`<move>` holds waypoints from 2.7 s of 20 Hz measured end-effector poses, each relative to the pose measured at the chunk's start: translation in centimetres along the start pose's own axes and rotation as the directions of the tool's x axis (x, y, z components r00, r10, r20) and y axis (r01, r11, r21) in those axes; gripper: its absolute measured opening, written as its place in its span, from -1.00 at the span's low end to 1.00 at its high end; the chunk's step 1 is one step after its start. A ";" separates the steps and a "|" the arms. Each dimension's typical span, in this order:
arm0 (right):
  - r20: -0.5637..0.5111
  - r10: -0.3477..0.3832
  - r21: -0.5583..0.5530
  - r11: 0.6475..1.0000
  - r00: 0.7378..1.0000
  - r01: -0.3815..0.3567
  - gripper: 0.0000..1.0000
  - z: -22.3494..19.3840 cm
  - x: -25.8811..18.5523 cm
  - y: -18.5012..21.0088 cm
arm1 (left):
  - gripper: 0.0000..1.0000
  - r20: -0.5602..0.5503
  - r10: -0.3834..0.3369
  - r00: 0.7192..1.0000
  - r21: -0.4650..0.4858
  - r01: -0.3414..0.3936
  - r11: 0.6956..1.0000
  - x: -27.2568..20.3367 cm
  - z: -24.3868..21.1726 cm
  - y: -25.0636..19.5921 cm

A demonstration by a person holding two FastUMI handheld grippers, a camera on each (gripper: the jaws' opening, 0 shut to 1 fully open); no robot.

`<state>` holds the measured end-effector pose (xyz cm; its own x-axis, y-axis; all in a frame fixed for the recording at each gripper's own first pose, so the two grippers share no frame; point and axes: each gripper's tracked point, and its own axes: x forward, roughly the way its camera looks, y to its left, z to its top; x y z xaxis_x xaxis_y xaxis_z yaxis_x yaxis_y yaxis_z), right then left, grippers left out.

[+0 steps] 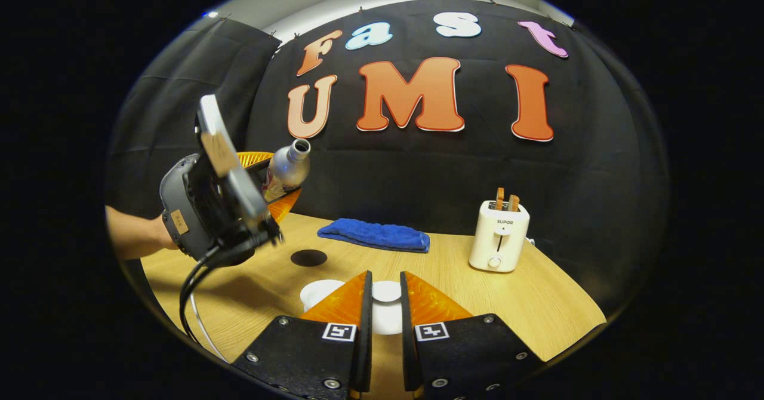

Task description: Open the teacup lid with one hand, grasp the water bottle and pour water into the teacup with the other hand; after pouring, place the water bottle on the coaster and then close the teacup lid.

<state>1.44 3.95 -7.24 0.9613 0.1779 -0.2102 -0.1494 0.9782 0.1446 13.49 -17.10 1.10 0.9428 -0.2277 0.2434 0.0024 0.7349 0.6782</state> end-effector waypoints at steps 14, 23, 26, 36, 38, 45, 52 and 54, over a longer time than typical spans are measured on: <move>-0.034 0.033 -0.024 0.999 0.999 -0.034 -0.56 0.3 3.8 3.0 | 0.73 -0.206 -0.092 0.974 -0.747 -0.096 0.657 6.0 -8.5 1.2; -0.076 0.061 -0.034 0.997 0.995 -0.064 -0.58 -1.4 5.1 4.0 | 0.73 -0.325 -0.313 0.892 -0.835 -0.115 0.538 5.9 -16.3 -5.6; -0.082 0.072 -0.031 0.997 0.994 -0.074 -0.56 -1.8 5.5 4.3 | 0.66 -0.350 -0.334 0.875 -0.826 -0.120 0.551 6.0 -17.5 -6.7; -0.113 0.111 -0.024 0.993 0.987 -0.114 -0.56 -3.3 6.3 5.8 | 0.72 -0.339 -0.402 0.851 -0.802 -0.038 0.596 5.8 -17.6 -8.9; -0.116 0.116 -0.021 0.993 0.986 -0.120 -0.56 -3.8 6.6 6.2 | 0.69 -0.352 -0.396 0.848 -0.779 -0.031 0.626 5.4 -17.7 -8.8; -0.129 0.122 -0.020 0.992 0.984 -0.126 -0.56 -5.2 7.7 6.9 | 0.98 -0.337 -0.378 0.863 -0.729 0.015 0.684 3.0 -16.0 -8.4; -0.125 0.126 0.002 0.992 0.984 -0.127 -0.56 -6.7 8.7 7.6 | 0.99 -0.307 -0.348 0.886 -0.757 -0.006 0.653 -0.3 -13.8 -6.1; -0.105 0.122 0.005 0.993 0.987 -0.122 -0.56 -6.6 8.7 7.6 | 0.98 -0.288 -0.332 0.898 -0.767 -0.009 0.642 -1.3 -12.7 -5.2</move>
<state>7.10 13.65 -14.35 0.9064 0.3060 -0.2912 -0.2643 0.9486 0.1743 16.51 -12.48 -11.56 0.9420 -0.2644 -0.2067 0.2489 0.9635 -0.0983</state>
